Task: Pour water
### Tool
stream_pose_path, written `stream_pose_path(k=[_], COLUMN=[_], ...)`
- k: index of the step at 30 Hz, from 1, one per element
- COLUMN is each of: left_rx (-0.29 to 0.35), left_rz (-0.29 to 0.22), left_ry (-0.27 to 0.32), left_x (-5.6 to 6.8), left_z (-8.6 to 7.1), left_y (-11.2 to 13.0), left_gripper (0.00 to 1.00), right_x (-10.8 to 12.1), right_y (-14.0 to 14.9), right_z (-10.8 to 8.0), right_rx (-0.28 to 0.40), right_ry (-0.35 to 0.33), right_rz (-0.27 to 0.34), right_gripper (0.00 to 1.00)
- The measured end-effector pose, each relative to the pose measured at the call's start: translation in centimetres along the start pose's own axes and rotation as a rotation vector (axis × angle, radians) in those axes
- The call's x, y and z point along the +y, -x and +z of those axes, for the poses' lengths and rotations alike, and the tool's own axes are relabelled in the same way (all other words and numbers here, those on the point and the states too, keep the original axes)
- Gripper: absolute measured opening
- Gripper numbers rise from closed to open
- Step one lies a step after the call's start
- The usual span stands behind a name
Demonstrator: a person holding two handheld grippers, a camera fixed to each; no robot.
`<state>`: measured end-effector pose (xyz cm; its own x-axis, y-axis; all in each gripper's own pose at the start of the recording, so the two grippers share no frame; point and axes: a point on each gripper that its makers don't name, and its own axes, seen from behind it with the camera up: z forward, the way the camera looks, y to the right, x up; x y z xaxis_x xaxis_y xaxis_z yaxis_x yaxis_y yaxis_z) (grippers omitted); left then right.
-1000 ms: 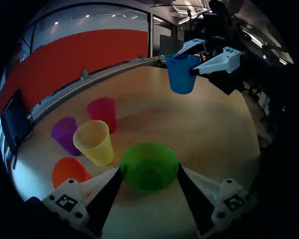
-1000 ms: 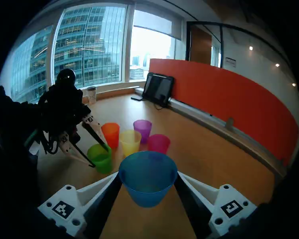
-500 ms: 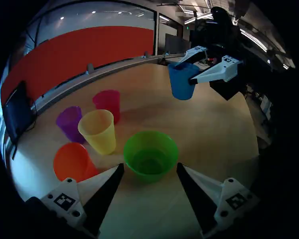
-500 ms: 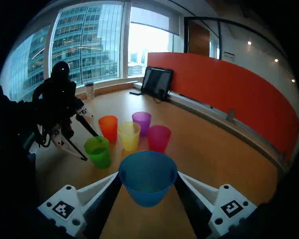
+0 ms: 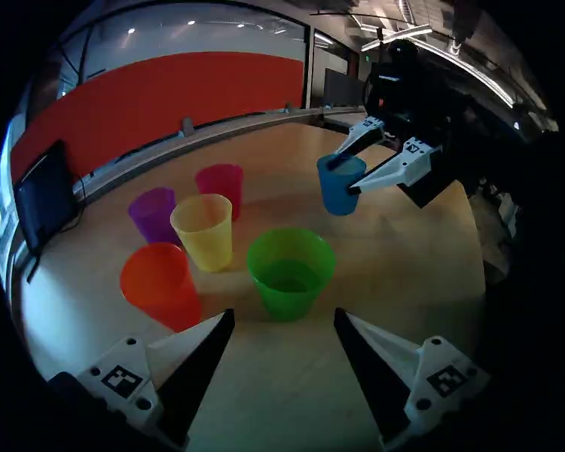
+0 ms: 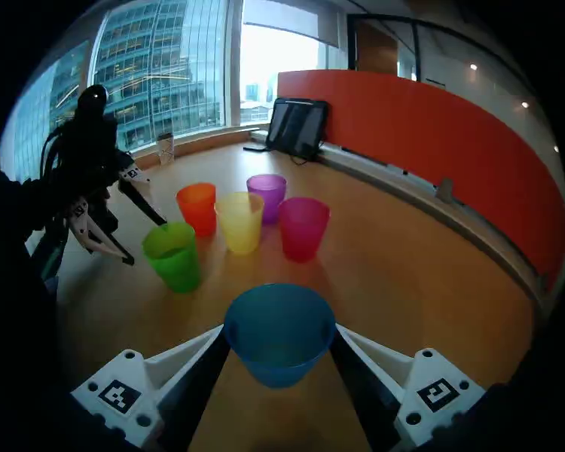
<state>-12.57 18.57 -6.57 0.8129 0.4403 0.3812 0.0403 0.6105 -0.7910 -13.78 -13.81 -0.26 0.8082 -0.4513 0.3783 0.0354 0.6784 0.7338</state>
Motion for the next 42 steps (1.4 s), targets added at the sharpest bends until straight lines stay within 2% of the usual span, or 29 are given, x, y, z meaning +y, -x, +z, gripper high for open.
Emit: stream_pose_path(k=[9,20,26,33,42], left_rx=[0.017,0.015,0.020,0.033,0.086], left_rz=[-0.018,-0.020,-0.025,-0.042,-0.085], left_ry=[-0.018,-0.010,-0.016,-0.052,-0.150], left_x=[-0.3,0.1,-0.1,-0.9,-2.8], left_z=[-1.1,-1.0,-1.2,-2.0,-4.4], left_y=[0.0,0.1,0.0,0.2,0.2], left_gripper=[0.98,0.98,0.98,0.98,0.98], right_x=[-0.2,-0.1,0.0,-0.1,-0.2], right_y=[1.2,1.9,2.1,2.2,3.4], right_z=[1.0,0.8,0.6,-0.6,-3.3], right_rx=[-0.021,-0.035,-0.041,-0.034,-0.008], right_ry=[-0.003,0.007,0.015,0.032,0.086], right_rz=[0.025,0.027,0.029,0.034,0.057], right_gripper=[0.92,0.92,0.99,1.00,1.00])
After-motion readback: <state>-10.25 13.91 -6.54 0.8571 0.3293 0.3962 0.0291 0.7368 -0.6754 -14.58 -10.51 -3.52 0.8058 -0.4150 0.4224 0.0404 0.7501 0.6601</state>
